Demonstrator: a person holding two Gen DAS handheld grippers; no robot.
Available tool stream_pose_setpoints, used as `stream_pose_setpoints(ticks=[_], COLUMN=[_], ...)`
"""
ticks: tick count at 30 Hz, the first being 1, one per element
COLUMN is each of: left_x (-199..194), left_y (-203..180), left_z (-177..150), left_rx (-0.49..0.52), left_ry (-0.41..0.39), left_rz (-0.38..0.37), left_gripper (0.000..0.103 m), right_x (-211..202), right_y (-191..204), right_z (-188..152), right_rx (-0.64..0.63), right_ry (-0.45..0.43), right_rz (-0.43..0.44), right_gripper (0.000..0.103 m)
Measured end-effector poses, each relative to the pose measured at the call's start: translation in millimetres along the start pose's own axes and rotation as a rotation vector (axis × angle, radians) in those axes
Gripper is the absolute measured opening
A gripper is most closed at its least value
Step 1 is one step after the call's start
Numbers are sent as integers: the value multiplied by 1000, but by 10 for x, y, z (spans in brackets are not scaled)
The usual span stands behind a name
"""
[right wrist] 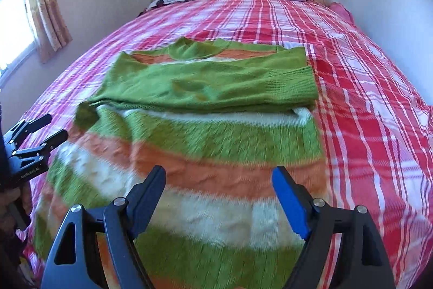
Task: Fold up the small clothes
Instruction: 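Open both tools and withdraw them from the folded sweater, then move both tools toward the green ribbed hem of the sweater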
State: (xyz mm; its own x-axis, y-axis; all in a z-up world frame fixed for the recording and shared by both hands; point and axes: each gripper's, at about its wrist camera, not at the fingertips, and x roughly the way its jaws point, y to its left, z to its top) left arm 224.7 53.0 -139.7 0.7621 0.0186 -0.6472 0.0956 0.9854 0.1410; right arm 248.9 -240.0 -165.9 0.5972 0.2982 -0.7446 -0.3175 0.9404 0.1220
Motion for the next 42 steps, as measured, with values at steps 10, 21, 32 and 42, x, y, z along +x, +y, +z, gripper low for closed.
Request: stream_pose_setpoints(ticks=[10,21,32,42], left_x=[-468,-742,-876,-993], left_y=[-144,-253,-172,-118], left_z=[-161,-445,-718,-891], left_rx=[-7,13,28,54], left_ry=[-36,-21,8,21], left_rz=[-43,-67,-40,-24], left_gripper=[78,78,78,78], right_x=[-482,-823,-876,-920], right_y=[69,183,247,284], right_z=[-430,-779,-1068,-1223], right_rx=[4,-20,-26,-35], right_ry=[-31,-34,-11,3], right_rz=[27,34,33,29], right_gripper=[81,81,81,81])
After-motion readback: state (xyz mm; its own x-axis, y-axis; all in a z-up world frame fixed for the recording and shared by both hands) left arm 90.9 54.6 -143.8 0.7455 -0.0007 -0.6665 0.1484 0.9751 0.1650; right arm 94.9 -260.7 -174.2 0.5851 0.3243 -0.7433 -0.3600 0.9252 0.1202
